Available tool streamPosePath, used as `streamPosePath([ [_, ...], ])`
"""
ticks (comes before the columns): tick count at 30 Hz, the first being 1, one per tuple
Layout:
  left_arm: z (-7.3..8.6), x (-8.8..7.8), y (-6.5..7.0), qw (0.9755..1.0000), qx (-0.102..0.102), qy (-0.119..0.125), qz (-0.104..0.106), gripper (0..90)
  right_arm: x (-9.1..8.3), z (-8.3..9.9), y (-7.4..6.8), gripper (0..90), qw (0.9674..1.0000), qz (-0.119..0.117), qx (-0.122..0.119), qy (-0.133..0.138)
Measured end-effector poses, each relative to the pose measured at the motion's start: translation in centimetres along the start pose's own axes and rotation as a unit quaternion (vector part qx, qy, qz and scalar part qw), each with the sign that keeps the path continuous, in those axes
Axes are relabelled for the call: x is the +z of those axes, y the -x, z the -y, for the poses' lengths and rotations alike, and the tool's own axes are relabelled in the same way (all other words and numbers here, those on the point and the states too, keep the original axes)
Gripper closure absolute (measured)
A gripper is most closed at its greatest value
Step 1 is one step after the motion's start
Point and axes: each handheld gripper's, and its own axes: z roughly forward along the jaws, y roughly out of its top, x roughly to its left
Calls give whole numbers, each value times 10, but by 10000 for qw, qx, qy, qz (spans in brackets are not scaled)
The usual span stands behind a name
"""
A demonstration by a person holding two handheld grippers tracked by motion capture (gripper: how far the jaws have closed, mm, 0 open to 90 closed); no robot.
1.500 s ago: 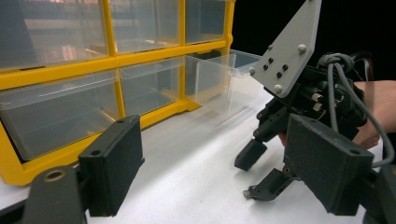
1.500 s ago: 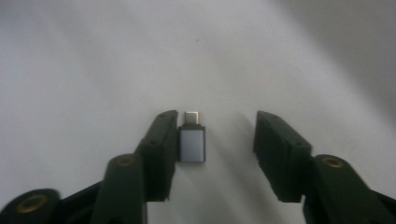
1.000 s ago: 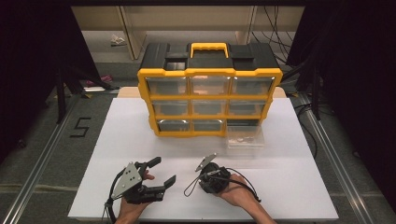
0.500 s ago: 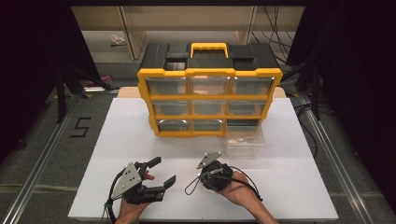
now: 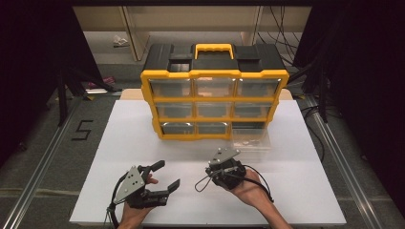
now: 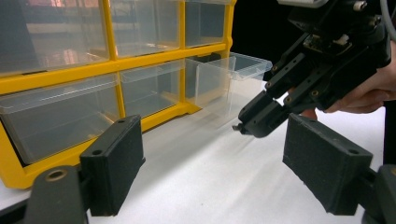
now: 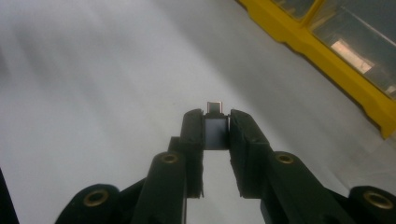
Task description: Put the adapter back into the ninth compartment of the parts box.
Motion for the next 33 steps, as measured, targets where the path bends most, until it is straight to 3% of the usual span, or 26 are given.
streamPosePath([
  [17, 0, 0, 0, 10000, 1, 3, 8, 196, -23, -2, 19, 763, 9980, 220, 246, 545],
  [33, 0, 0, 0, 10000, -2, 15, 0, 195, -34, 1, 34, 763, 9956, 414, 388, 749],
])
